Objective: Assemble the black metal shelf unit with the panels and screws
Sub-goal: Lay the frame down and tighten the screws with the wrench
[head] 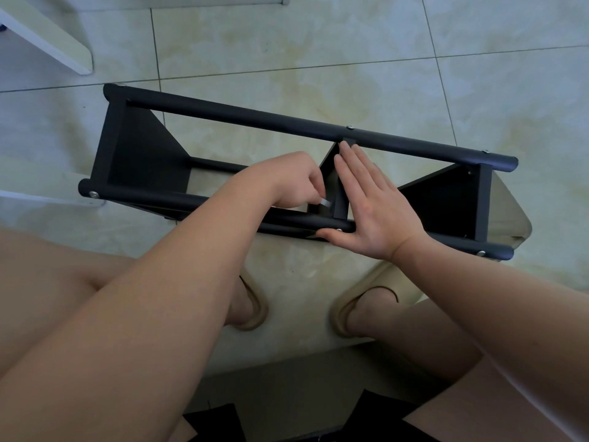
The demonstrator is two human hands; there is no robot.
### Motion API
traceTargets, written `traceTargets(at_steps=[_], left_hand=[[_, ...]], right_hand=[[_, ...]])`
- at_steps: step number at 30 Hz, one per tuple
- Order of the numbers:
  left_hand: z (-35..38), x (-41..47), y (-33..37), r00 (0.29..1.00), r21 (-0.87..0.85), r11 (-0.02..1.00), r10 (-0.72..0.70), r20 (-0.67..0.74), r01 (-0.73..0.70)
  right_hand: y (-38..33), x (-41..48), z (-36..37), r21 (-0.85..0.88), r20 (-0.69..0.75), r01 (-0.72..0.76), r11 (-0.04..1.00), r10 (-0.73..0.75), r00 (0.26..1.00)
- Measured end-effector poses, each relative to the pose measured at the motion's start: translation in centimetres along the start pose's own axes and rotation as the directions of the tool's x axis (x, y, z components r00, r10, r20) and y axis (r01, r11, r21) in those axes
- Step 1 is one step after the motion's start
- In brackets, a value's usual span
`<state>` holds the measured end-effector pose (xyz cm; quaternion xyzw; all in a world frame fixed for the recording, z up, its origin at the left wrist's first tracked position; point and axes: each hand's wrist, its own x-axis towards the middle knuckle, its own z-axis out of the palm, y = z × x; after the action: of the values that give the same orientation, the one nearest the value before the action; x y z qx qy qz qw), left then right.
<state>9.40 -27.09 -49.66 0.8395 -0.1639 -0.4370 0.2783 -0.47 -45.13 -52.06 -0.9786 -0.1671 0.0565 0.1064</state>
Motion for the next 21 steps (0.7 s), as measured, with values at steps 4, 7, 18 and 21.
traceTargets(at_steps=[4, 7, 18, 21], left_hand=[[0.9, 0.0, 0.2, 0.999, -0.281, 0.959, -0.035, 0.021, 0.04], [1.5, -0.1, 0.1, 0.994, -0.453, 0.884, -0.1, 0.05, 0.112], [1.5, 0.2, -0.1, 0.98, -0.7, 0.708, -0.192, -0.056, 0.099], [1.7, 0.3, 0.1, 0.976, -0.673, 0.736, -0.191, -0.103, 0.073]], right_hand=[[0.0, 0.0, -0.1, -0.002, -0.012, 0.005, 1.0, -0.005, 1.0], [0.0, 0.0, -0.1, -0.006, -0.012, 0.014, 1.0, -0.014, 1.0], [0.1, 0.0, 0.0, -0.004, -0.003, 0.005, 1.0, -0.005, 1.0], [0.1, 0.0, 0.0, -0.005, -0.009, 0.007, 1.0, -0.007, 1.0]])
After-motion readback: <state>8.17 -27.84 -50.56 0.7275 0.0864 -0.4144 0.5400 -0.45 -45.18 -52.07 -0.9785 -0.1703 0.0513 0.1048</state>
